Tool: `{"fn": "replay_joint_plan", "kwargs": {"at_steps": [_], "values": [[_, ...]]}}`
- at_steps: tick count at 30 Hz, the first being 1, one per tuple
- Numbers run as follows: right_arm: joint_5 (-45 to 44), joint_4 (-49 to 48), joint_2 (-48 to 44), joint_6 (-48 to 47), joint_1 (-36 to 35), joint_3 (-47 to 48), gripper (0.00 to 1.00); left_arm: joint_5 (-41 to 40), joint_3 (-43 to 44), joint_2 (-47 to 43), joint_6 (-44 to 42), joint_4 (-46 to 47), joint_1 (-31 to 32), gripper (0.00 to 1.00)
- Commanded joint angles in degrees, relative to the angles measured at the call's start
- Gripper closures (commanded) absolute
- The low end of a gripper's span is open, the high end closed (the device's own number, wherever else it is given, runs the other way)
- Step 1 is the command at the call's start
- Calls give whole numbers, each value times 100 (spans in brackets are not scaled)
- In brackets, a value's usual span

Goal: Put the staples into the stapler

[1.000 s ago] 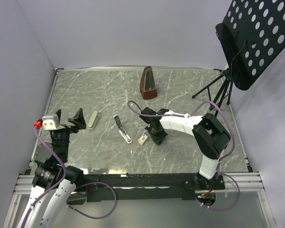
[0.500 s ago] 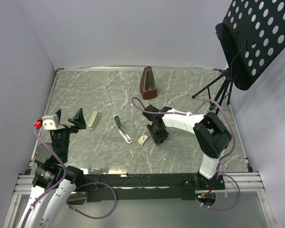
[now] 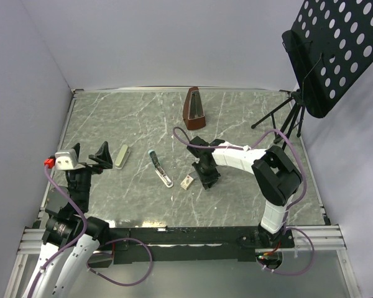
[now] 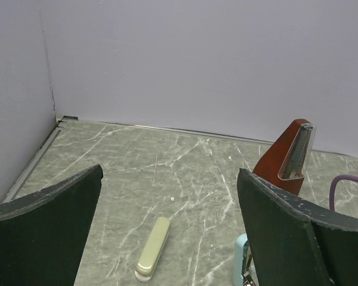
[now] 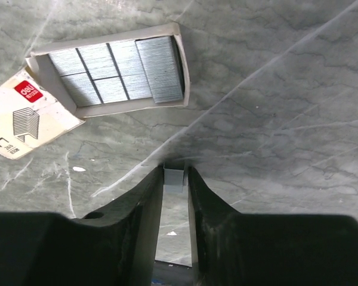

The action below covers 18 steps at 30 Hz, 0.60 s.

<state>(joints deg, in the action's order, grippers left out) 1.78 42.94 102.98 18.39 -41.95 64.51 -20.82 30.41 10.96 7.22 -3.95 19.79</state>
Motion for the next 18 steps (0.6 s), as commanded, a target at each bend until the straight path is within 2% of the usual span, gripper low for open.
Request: {"fn": "replay_joint_plan", "kwargs": {"at_steps": [1,4,12,18], "values": [[-81,74,117,33,12,88,75,69,-9,-77,86,148,-37,1],[-169,92,38,-28,-6,132,81,78,-9,-77,95,148,-37,1],[-608,101,-498,-257,-269,606,83,69,-9,-85,104,131,-37,0],[-600,-180,-674,-477,-454,1177,83,52,0,-129,121,113,-37,1]]}}
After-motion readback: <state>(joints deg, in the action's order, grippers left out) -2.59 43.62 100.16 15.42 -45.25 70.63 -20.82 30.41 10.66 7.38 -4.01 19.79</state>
